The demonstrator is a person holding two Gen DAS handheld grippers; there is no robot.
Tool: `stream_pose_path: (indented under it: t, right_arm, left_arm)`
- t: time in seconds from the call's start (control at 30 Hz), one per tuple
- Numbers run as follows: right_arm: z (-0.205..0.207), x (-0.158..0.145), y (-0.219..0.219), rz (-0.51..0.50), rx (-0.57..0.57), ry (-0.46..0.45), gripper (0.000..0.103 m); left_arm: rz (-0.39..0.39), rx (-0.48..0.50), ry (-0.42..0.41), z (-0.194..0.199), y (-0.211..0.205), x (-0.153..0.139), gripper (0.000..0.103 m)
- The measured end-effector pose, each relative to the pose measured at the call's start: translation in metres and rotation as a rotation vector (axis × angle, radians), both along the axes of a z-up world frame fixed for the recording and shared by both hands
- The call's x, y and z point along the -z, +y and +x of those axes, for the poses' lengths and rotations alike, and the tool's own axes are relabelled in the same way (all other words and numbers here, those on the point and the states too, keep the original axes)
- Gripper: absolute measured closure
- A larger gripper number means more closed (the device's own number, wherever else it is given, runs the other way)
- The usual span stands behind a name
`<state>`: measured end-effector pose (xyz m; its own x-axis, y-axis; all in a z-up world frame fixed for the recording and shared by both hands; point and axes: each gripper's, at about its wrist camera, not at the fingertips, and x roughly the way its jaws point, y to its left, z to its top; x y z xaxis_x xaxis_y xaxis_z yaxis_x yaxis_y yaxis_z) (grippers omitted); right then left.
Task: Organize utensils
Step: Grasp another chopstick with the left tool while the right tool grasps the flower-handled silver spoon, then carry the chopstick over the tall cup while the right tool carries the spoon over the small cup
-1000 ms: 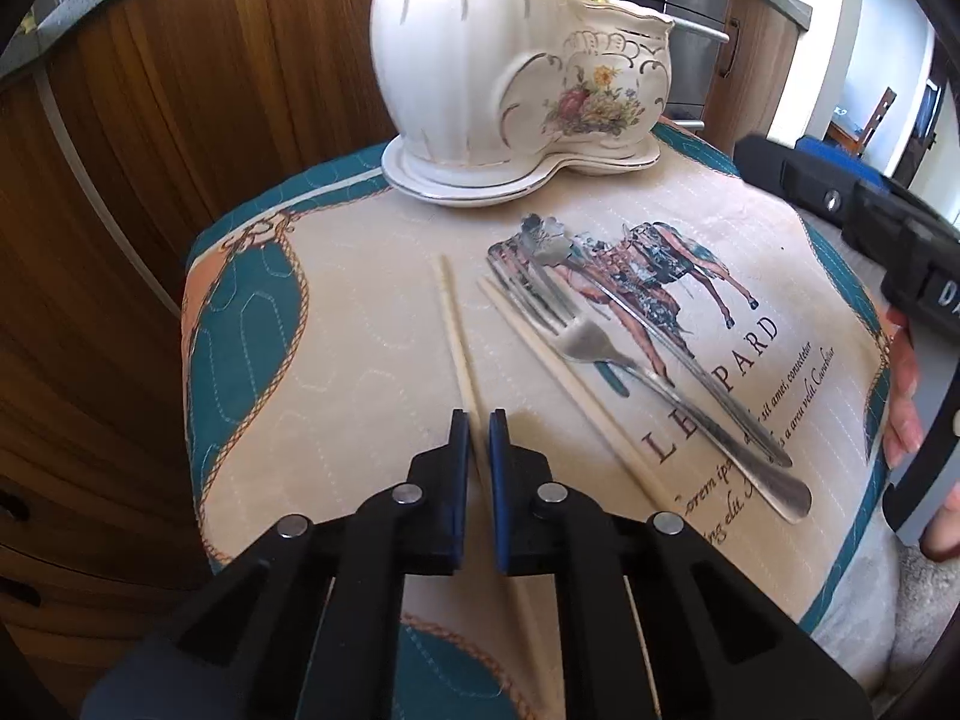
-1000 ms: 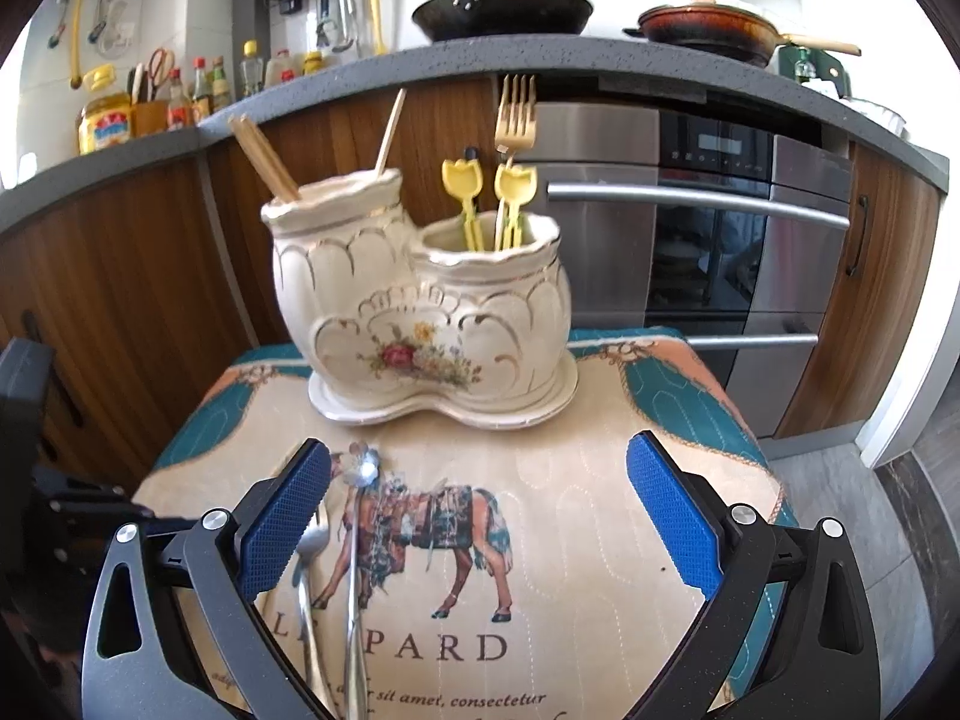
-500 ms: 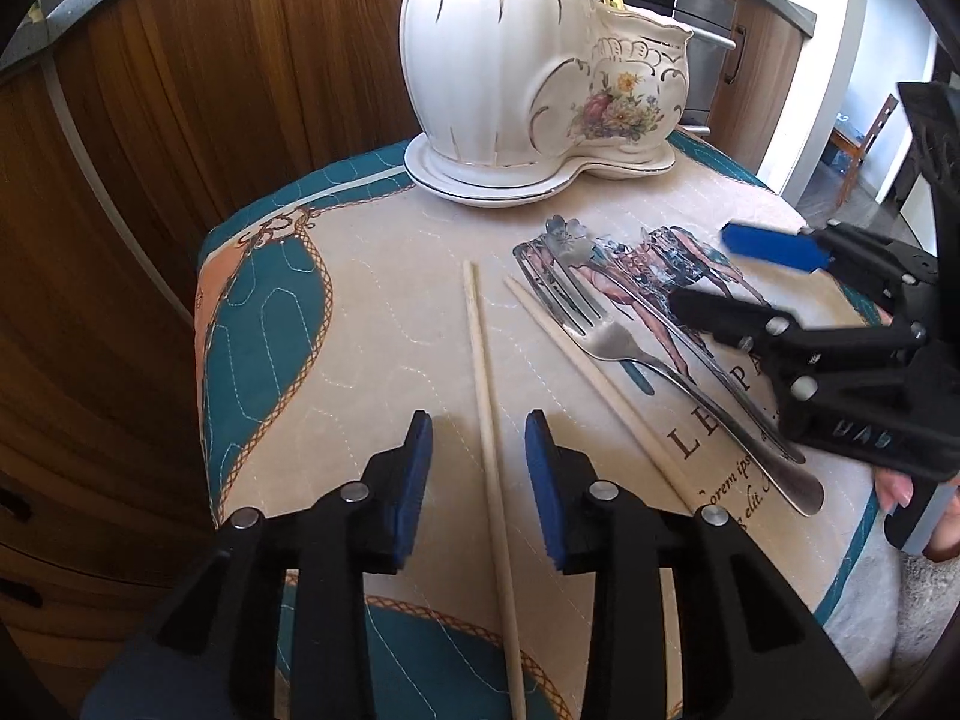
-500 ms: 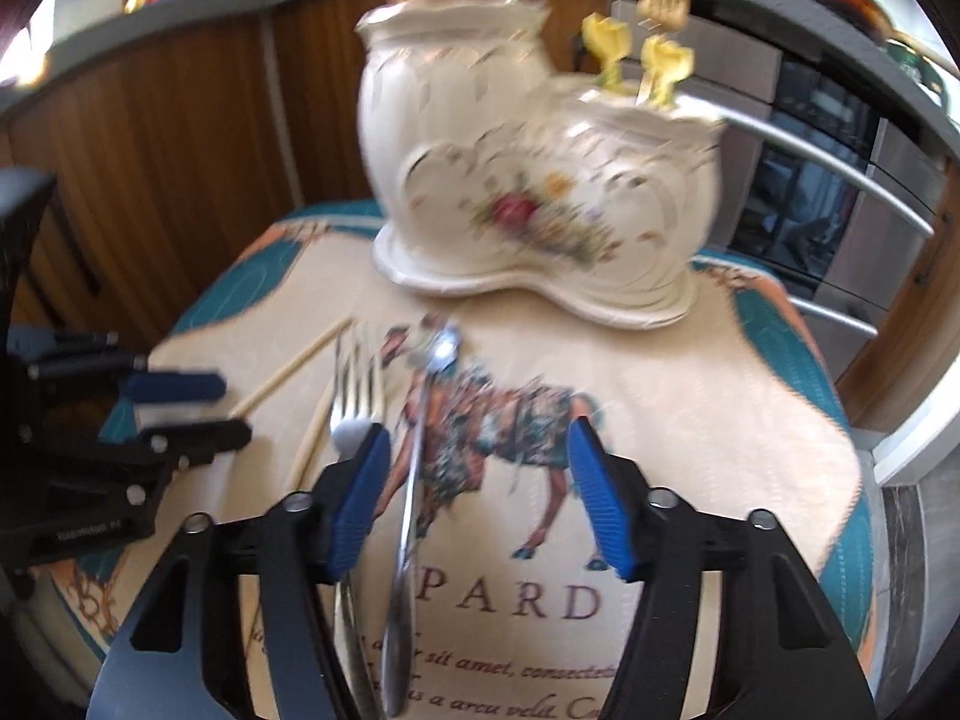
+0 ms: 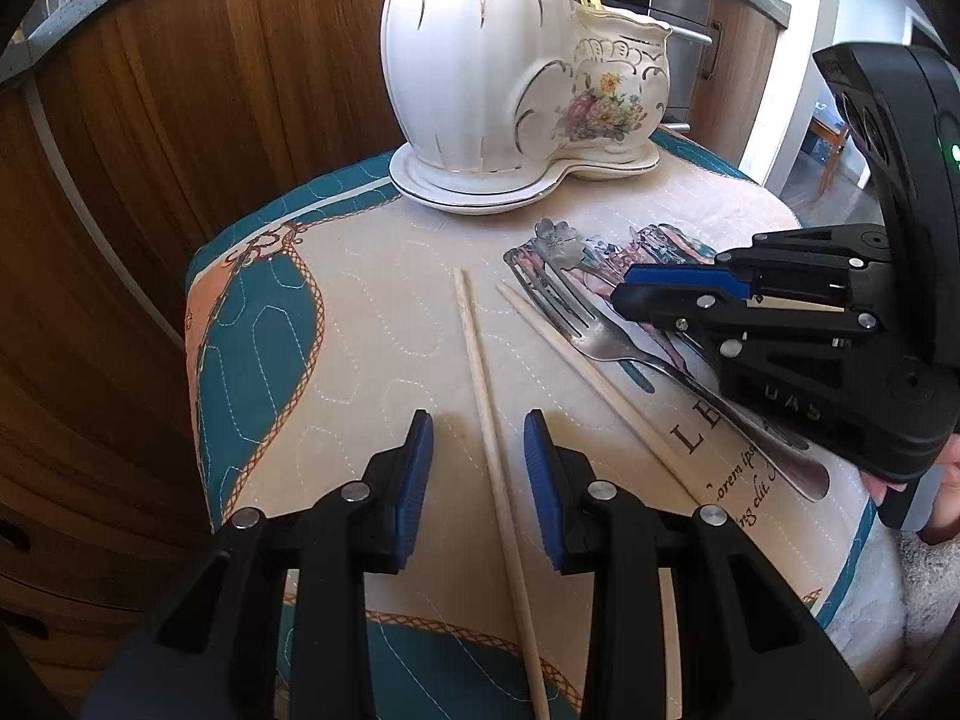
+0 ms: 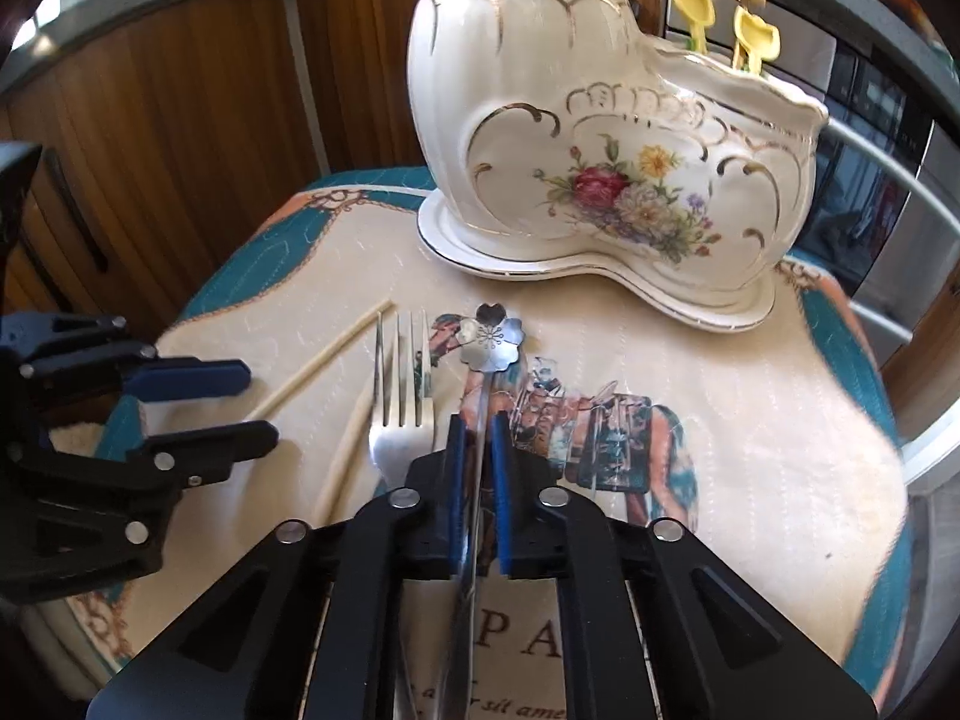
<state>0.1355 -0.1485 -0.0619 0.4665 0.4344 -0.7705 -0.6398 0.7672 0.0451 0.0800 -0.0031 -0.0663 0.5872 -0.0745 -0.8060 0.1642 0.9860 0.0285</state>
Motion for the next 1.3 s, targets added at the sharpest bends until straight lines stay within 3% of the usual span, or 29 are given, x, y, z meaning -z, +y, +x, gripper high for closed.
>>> stream_pose_path:
  t: [0.1, 0.17, 0.43, 0.83, 1.03, 1.3]
  right_arm:
    - [0.002, -0.001, -0.004, 0.029, 0.006, 0.014, 0.099]
    - [0.000, -0.002, -0.006, 0.036, 0.008, 0.010, 0.099]
    - [-0.012, -0.025, -0.025, 0.112, 0.018, -0.050, 0.099]
    - [-0.029, -0.077, -0.060, 0.284, 0.058, -0.213, 0.099]
    - [-0.035, -0.102, -0.081, 0.376, 0.128, -0.341, 0.099]
    - [-0.008, -0.136, -0.085, 0.455, 0.235, -0.452, 0.099]
  left_arm:
    - [0.003, 0.005, -0.001, -0.002, 0.001, -0.001, 0.093]
    - [0.005, 0.002, 0.000, -0.002, 0.002, -0.001, 0.097]
    - [-0.061, -0.038, -0.042, -0.004, 0.010, -0.004, 0.099]
    - [-0.116, -0.040, -0.214, -0.018, 0.014, -0.051, 0.099]
    - [-0.162, -0.063, -0.353, -0.028, 0.029, -0.079, 0.099]
    - [-0.227, -0.046, -0.476, 0.002, 0.036, -0.120, 0.099]
